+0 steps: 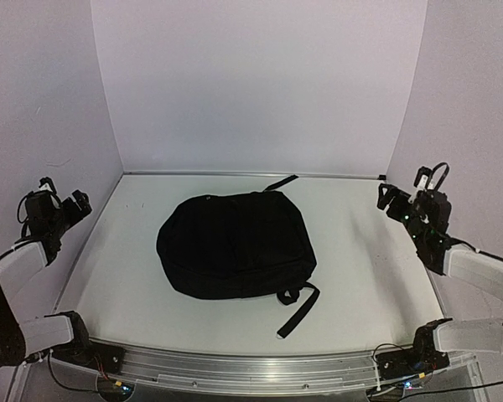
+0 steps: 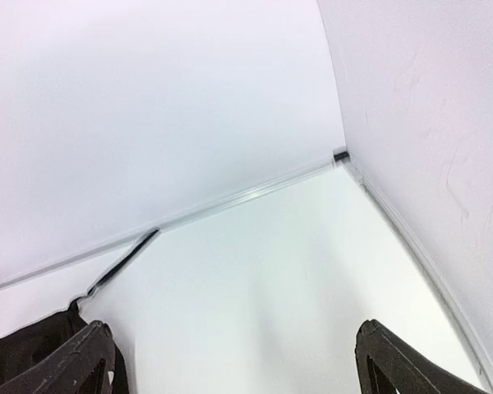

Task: Pack the student bag
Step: Reset both arms

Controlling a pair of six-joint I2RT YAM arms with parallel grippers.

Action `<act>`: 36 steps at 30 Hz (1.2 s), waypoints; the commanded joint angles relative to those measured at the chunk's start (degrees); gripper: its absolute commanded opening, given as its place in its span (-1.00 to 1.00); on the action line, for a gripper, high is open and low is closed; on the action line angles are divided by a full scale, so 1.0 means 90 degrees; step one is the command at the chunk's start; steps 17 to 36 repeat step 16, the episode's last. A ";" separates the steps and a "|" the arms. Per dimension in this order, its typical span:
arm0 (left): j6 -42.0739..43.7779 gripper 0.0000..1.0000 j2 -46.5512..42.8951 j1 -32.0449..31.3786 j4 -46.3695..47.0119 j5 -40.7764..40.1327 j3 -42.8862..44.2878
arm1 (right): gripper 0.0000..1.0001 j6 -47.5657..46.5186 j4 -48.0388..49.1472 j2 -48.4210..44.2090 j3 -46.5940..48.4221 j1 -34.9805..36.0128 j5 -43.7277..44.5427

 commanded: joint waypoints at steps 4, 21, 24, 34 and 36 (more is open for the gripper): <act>0.0209 0.99 -0.0300 0.0007 0.0987 -0.0327 -0.0860 | 0.97 -0.0564 0.2973 -0.0590 -0.1666 0.0024 0.0361; 0.0300 0.99 -0.0168 0.0000 0.1397 -0.0373 -0.1170 | 0.97 -0.0969 0.3058 -0.0836 -0.1912 0.0022 0.0462; 0.0300 0.99 -0.0168 0.0000 0.1397 -0.0373 -0.1170 | 0.97 -0.0969 0.3058 -0.0836 -0.1912 0.0022 0.0462; 0.0300 0.99 -0.0168 0.0000 0.1397 -0.0373 -0.1170 | 0.97 -0.0969 0.3058 -0.0836 -0.1912 0.0022 0.0462; 0.0300 0.99 -0.0168 0.0000 0.1397 -0.0373 -0.1170 | 0.97 -0.0969 0.3058 -0.0836 -0.1912 0.0022 0.0462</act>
